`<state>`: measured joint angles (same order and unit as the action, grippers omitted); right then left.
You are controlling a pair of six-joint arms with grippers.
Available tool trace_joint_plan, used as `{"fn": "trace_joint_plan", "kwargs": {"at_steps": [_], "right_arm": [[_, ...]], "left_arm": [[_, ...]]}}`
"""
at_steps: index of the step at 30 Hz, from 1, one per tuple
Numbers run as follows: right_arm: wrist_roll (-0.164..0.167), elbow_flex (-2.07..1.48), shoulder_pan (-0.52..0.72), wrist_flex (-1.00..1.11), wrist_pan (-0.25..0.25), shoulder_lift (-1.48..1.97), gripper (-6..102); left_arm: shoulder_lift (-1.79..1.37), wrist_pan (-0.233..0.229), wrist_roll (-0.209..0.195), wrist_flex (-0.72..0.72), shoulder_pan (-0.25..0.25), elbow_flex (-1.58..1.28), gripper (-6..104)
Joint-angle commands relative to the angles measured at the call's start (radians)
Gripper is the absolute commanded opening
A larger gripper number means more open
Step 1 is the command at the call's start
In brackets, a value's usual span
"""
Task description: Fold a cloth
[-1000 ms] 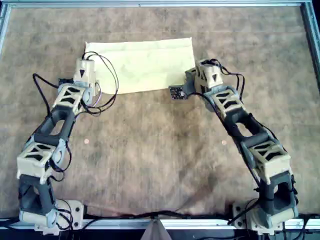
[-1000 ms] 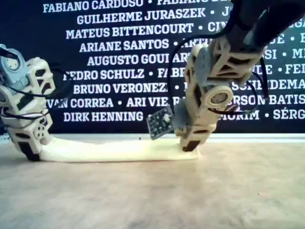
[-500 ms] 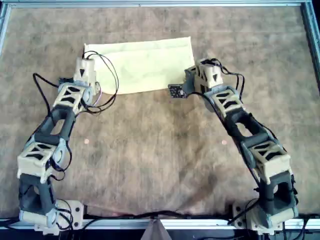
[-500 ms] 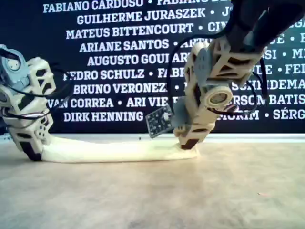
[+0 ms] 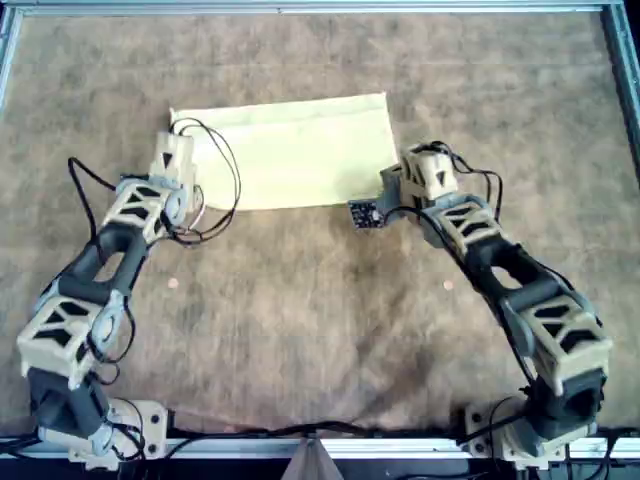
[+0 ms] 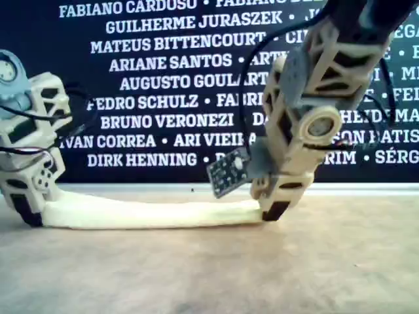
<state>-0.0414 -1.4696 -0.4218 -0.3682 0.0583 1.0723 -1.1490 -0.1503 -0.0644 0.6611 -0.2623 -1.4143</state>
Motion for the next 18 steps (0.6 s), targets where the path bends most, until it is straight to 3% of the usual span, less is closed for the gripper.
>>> {"fn": "trace_joint_plan", "kwargs": {"at_steps": [1,5,18], "right_arm": [[-0.005,-0.009,0.015,0.044,0.002,0.146,0],[0.005,-0.078,0.023,0.041,0.008,0.204,0],[-0.006,-0.508,0.060,0.043,-0.003,0.575,0]], "left_arm": [[-0.158,-0.008,0.006,-0.008,-0.055,-0.058,2],[-0.253,-0.008,0.006,-0.008,-0.095,-0.149,2],[-0.391,-0.011,0.006,-0.008,-0.098,-0.288,2]]}}
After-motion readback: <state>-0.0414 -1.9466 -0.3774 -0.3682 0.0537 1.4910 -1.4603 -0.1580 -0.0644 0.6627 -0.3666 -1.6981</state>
